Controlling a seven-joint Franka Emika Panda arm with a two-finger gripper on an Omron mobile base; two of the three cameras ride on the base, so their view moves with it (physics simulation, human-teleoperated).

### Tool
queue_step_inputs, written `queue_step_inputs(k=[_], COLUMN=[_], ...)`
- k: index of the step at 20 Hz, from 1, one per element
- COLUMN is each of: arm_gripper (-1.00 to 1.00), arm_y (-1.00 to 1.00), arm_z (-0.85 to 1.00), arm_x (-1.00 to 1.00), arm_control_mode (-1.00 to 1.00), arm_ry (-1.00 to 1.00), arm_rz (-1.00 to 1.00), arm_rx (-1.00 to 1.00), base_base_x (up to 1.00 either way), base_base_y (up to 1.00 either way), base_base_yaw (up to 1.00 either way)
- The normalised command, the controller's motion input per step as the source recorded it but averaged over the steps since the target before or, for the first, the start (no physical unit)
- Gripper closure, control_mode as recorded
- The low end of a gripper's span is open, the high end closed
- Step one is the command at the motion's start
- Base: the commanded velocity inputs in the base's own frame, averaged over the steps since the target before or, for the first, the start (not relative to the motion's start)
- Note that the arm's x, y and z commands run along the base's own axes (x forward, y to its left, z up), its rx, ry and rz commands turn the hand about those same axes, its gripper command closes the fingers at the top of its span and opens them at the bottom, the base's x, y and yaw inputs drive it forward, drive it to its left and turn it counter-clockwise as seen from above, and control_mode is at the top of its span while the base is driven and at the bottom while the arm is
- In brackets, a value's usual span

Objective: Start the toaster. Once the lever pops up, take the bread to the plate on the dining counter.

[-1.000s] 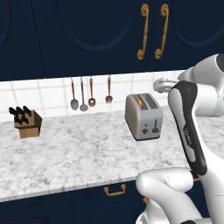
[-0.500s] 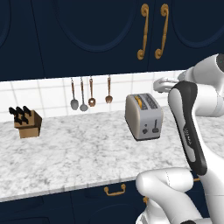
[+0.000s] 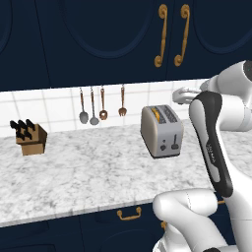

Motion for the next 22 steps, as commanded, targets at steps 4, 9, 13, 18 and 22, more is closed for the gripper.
queue_step_inputs(k=[4, 9, 13, 18, 22], arm_gripper=[-1.00, -1.00, -1.00, -1.00, -1.00], arm_y=[0.00, 0.00, 0.00, 0.00, 0.00], arm_z=[0.00, 0.00, 0.00, 0.00, 0.00], arm_x=[0.00, 0.00, 0.00, 0.00, 0.00], arm_control_mode=[-1.00, -1.00, -1.00, -1.00, -1.00], arm_ry=[0.00, 0.00, 0.00, 0.00, 0.00], arm_rz=[0.00, 0.00, 0.00, 0.00, 0.00], arm_rx=[0.00, 0.00, 0.00, 0.00, 0.00], base_base_x=[0.00, 0.00, 0.00, 0.00, 0.00], base_base_y=[0.00, 0.00, 0.00, 0.00, 0.00], base_base_yaw=[0.00, 0.00, 0.00, 0.00, 0.00])
